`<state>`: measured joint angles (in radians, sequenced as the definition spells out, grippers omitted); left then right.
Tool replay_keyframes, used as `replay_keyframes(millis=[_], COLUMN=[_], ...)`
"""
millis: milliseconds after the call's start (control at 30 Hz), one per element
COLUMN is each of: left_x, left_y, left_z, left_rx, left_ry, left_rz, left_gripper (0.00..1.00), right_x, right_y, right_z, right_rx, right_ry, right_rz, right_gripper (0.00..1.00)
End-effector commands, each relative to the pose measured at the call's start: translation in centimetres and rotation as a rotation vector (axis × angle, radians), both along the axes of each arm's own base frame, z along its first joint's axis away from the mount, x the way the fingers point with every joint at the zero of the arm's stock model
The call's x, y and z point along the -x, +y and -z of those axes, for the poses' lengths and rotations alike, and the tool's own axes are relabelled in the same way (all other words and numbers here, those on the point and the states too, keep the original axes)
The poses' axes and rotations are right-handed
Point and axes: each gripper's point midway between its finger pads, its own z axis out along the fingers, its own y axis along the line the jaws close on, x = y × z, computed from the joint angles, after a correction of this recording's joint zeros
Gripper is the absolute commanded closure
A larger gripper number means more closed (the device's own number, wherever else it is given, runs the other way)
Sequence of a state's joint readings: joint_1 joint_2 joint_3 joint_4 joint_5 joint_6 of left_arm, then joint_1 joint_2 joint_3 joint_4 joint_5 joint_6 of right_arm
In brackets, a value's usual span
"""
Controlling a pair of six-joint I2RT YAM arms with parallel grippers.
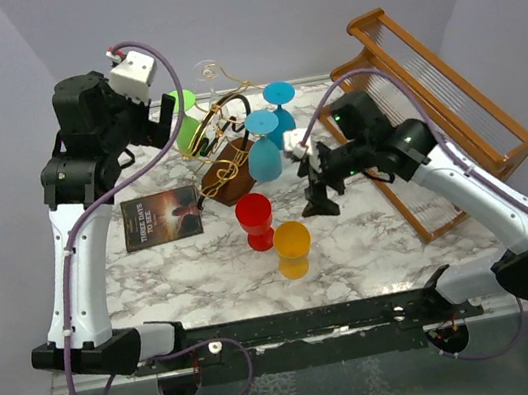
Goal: Place the wine glass upside down on the wine glass rack
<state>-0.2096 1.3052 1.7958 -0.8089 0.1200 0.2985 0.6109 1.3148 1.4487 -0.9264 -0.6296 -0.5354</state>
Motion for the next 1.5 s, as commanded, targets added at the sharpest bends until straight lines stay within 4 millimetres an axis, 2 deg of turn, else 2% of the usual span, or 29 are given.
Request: replay_keyframes(millis=[0, 200, 567, 767, 1033, 1233, 1367, 1467], left_x=[-1.0, -1.7, -2.4, -2.8, -3.3, -3.9, -4.6, -4.8], left_y=[1.5, 2.1, 2.6, 2.3, 1.5, 0.8, 0.2, -0.4], left_z=[-1.8, -1.6, -1.4, -1.2, -0.3, 1.2, 1.2, 0.5], left_rx=[0.115, 0.134, 0.119, 0.119, 0.13, 0.147, 0.178, 0.201], left_ry=[-0.06, -0.052, -0.07, -0.06, -0.029, 0.021, 0.035, 0.038], left_rz=[-0.065, -0.063, -0.076, -0.061, -0.021, 0.008, 0.019, 0.045], left_gripper=[0.01, 0.01, 0.01, 0.01, 0.01, 0.01, 0.01, 0.01], right_x=[1.0, 0.9, 1.8, 2.1, 2.0, 2.6, 2.5, 1.5], right_y=[1.7, 3.1, 5.1, 5.4, 5.4, 3.9, 0.8, -1.9], right_z=[4.3, 7.6, 11.6, 12.2, 12.1, 11.6, 11.0, 9.3], right_rx=[0.158, 0.25, 0.353, 0.379, 0.383, 0.383, 0.377, 0.331], right_ry=[-0.054, -0.073, -0.002, 0.023, 0.011, -0.009, -0.011, -0.004], right_rz=[-0.086, -0.126, -0.17, -0.187, -0.198, -0.174, -0.121, -0.041], right_gripper=[0.1, 0.15, 0.45, 0.7, 0.96, 0.99, 0.99, 0.99])
